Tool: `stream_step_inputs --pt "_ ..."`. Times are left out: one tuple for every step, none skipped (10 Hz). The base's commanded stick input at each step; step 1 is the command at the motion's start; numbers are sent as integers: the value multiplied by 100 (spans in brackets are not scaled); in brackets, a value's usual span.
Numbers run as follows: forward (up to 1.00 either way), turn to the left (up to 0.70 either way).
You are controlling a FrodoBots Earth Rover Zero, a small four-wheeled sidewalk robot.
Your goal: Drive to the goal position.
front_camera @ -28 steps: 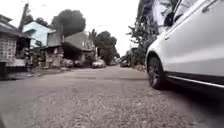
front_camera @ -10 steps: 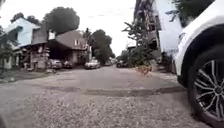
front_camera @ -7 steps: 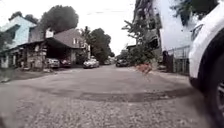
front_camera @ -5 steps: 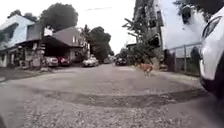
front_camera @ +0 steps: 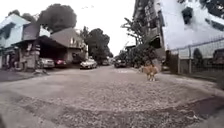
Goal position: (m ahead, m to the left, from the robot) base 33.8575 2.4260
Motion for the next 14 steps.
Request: stream_step_inputs --pt "100 0" --pt "100 0" --pt "100 0" --pt "100 0" --pt "100 0" --pt "100 0" --pt "100 0" --pt "100 0" --pt "100 0" --pt "100 0" --pt "100 0" --pt "100 0" --pt "100 0" --pt "100 0"
